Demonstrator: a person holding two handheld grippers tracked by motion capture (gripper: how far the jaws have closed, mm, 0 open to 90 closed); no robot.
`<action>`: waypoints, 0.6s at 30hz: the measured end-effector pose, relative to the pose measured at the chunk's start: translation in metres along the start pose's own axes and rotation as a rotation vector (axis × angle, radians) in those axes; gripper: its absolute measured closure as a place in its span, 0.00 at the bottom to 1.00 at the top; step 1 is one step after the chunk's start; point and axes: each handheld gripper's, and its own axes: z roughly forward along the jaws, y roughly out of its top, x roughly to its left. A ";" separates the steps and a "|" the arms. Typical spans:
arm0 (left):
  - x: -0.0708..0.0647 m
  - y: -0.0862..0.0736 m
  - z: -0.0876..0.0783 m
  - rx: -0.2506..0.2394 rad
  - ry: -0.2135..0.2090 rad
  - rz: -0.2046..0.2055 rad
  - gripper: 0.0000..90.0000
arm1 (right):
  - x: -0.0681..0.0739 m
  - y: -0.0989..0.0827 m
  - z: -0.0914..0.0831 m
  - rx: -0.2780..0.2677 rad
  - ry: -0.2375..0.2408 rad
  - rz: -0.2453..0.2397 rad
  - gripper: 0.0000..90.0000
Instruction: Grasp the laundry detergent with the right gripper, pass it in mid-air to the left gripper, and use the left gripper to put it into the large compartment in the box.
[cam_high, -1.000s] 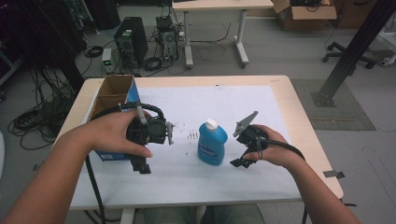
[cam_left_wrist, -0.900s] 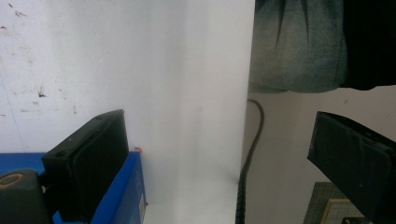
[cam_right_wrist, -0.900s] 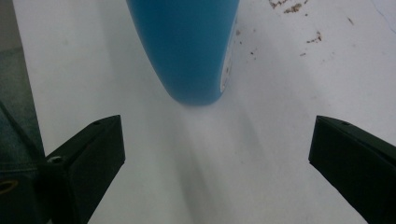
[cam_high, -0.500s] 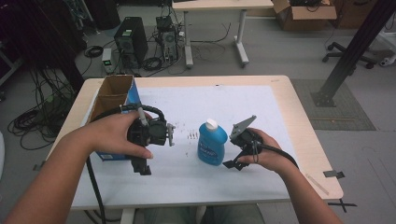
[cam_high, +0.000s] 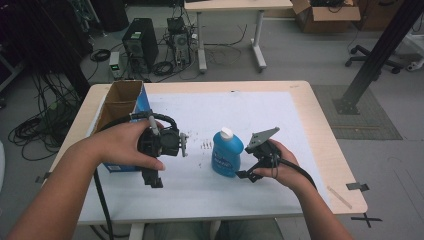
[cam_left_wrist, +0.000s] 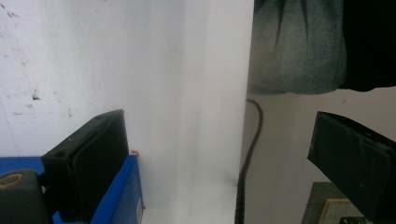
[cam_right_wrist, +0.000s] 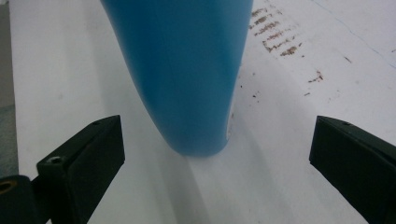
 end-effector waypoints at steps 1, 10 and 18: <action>0.000 0.000 0.000 0.001 -0.002 0.001 0.06 | 0.000 0.000 0.000 0.000 0.000 0.000 0.04; 0.000 0.001 0.001 0.004 -0.004 0.001 0.06 | 0.004 0.003 0.006 -0.041 -0.009 -0.004 0.04; 0.000 0.001 0.004 -0.001 -0.007 0.001 0.06 | 0.005 0.003 0.012 -0.106 -0.039 -0.025 0.03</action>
